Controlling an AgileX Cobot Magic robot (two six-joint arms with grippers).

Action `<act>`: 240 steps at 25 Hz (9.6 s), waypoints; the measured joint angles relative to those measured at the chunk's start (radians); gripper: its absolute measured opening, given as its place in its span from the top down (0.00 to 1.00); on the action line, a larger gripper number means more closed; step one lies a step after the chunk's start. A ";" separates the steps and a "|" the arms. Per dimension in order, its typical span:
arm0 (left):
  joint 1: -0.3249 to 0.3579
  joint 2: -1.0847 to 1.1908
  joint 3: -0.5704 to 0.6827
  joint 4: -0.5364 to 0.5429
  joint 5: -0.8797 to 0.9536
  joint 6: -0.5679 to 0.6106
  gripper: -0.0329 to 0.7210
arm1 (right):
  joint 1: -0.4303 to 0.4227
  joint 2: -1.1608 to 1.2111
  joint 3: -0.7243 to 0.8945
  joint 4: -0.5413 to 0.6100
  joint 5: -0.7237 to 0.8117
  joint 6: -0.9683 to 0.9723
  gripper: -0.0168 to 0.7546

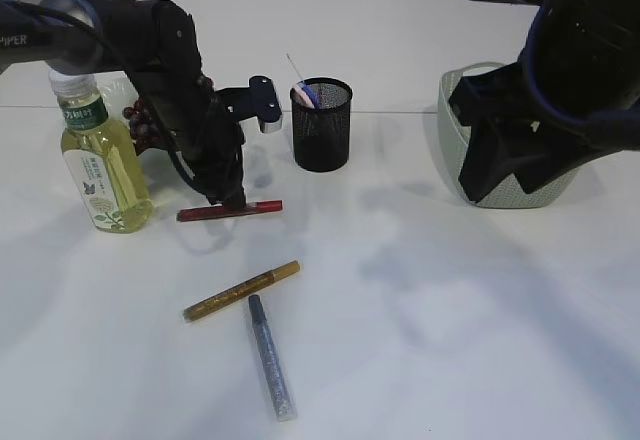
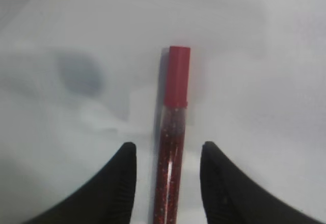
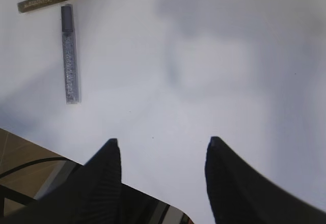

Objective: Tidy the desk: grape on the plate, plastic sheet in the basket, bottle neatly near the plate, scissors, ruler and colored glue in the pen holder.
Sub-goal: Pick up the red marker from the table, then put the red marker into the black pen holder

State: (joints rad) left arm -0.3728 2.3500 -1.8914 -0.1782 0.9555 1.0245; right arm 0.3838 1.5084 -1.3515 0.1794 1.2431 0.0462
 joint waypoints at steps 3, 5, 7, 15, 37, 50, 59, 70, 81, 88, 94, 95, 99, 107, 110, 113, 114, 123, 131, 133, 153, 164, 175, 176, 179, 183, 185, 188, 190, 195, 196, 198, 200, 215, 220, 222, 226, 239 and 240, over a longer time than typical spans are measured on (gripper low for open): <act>0.000 0.000 0.000 0.002 0.000 -0.003 0.55 | 0.000 0.000 0.000 0.000 0.000 -0.002 0.43; 0.000 0.000 0.000 0.002 0.000 -0.011 0.55 | 0.000 0.000 0.000 0.000 0.000 -0.002 0.43; 0.000 0.000 0.000 0.004 0.000 -0.021 0.55 | 0.000 0.000 0.000 0.000 0.000 -0.002 0.43; 0.000 0.000 0.000 0.004 0.019 -0.047 0.54 | 0.000 0.000 0.000 0.000 0.000 -0.002 0.43; 0.000 0.021 -0.002 0.004 0.014 -0.054 0.45 | 0.000 0.000 0.000 0.000 0.000 -0.002 0.43; 0.000 0.038 -0.002 0.004 0.003 -0.055 0.45 | 0.000 0.000 0.000 0.000 0.000 -0.002 0.43; 0.000 0.050 -0.002 0.004 -0.001 -0.055 0.50 | 0.000 0.000 0.000 0.000 0.000 -0.003 0.43; 0.000 0.050 -0.002 0.004 0.001 -0.055 0.61 | 0.000 0.000 0.000 0.000 0.000 -0.003 0.43; 0.000 0.052 -0.002 0.004 0.024 -0.055 0.76 | 0.000 0.000 0.000 0.000 0.000 -0.003 0.43; 0.000 0.052 -0.003 -0.004 0.055 -0.186 0.82 | 0.000 0.000 0.000 0.000 0.000 -0.003 0.43; 0.000 0.056 -0.051 -0.004 0.153 -0.335 0.82 | 0.000 0.000 0.000 0.000 0.000 -0.005 0.43; 0.000 0.058 -0.073 -0.004 0.175 -0.356 0.82 | 0.000 0.000 0.000 0.000 0.000 -0.005 0.43; 0.000 0.061 -0.175 -0.015 0.244 -0.444 0.83 | 0.000 0.000 0.000 0.000 0.000 -0.005 0.43; 0.000 0.059 -0.281 -0.156 0.261 -0.586 0.83 | 0.000 0.000 0.000 0.002 0.000 -0.005 0.43; 0.000 0.044 -0.281 -0.160 0.264 -0.655 0.83 | 0.000 0.000 0.000 0.002 0.000 -0.005 0.43; 0.000 0.018 -0.281 -0.162 0.265 -0.714 0.83 | 0.000 0.000 0.000 0.002 0.000 -0.005 0.43; 0.000 0.009 -0.281 -0.162 0.266 -0.732 0.83 | 0.000 0.000 0.000 0.002 0.000 -0.005 0.43; 0.000 -0.082 -0.250 -0.169 0.272 -0.813 0.83 | 0.000 0.000 0.000 0.002 0.000 -0.007 0.43; 0.000 -0.204 0.004 -0.204 0.048 -0.766 0.83 | 0.000 0.000 0.000 0.002 0.000 -0.024 0.43; 0.000 -0.239 0.107 -0.251 -0.105 -0.710 0.83 | 0.000 0.000 0.000 0.002 0.000 -0.028 0.43; -0.163 -0.313 0.430 -0.502 -1.248 -0.494 0.83 | 0.000 0.000 0.000 0.002 0.000 -0.033 0.43; -0.173 -0.252 0.334 -0.492 -1.325 -0.512 0.83 | 0.000 0.000 0.000 0.002 0.000 -0.033 0.43; -0.186 -0.116 0.157 -0.485 -1.258 -0.545 0.83 | 0.000 0.000 0.000 0.002 0.000 -0.034 0.43; -0.186 -0.106 0.148 -0.485 -1.258 -0.546 0.83 | 0.000 0.000 0.000 0.002 0.000 -0.034 0.43; -0.186 -0.074 0.115 -0.485 -1.251 -0.560 0.83 | 0.000 0.000 0.000 0.002 0.000 -0.034 0.43; -0.186 -0.037 0.079 -0.484 -1.249 -0.578 0.83 | 0.000 0.000 0.000 0.002 0.000 -0.036 0.43; -0.186 -0.019 0.060 -0.484 -1.247 -0.597 0.83 | 0.000 0.000 0.000 0.002 0.000 -0.039 0.43; -0.186 0.008 0.031 -0.483 -1.232 -0.608 0.83 | 0.000 0.000 0.000 0.002 0.000 -0.039 0.43; -0.186 0.018 0.026 -0.483 -1.231 -0.613 0.83 | 0.000 0.000 0.000 0.002 0.000 -0.046 0.43; -0.189 0.020 0.024 -0.481 -1.228 -0.617 0.83 | 0.000 0.000 0.000 0.002 0.000 -0.046 0.43; -0.189 0.020 0.021 -0.475 -1.231 -0.619 0.83 | 0.000 0.000 0.000 0.002 0.000 -0.046 0.43; -0.189 0.022 0.021 -0.464 -1.232 -0.619 0.83 | 0.000 0.000 0.000 0.002 0.000 -0.046 0.43; -0.189 0.023 0.021 -0.447 -1.232 -0.620 0.83 | 0.000 0.000 0.000 0.002 0.000 -0.046 0.43; -0.189 0.030 0.019 -0.418 -1.232 -0.621 0.64 | 0.000 0.000 0.000 0.002 0.000 -0.046 0.43; -0.189 0.030 0.019 -0.418 -1.216 -0.621 0.63 | 0.000 0.000 0.000 0.002 0.000 -0.046 0.43; -0.189 0.015 0.019 -0.416 -1.155 -0.621 0.63 | 0.000 0.000 0.000 0.002 0.000 -0.046 0.43; -0.189 -0.051 0.019 -0.367 -0.973 -0.621 0.63 | 0.000 0.000 0.000 0.002 0.000 -0.046 0.43; -0.189 -0.326 0.019 -0.162 -0.209 -0.621 0.63 | 0.000 0.000 0.000 0.002 0.000 -0.046 0.43; -0.189 -0.341 0.019 -0.151 -0.155 -0.621 0.63 | 0.000 0.000 0.000 0.002 0.000 -0.046 0.43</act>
State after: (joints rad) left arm -0.5614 2.0086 -1.8723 -0.3289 0.8007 0.4032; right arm 0.3838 1.5084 -1.3515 0.1813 1.2431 0.0000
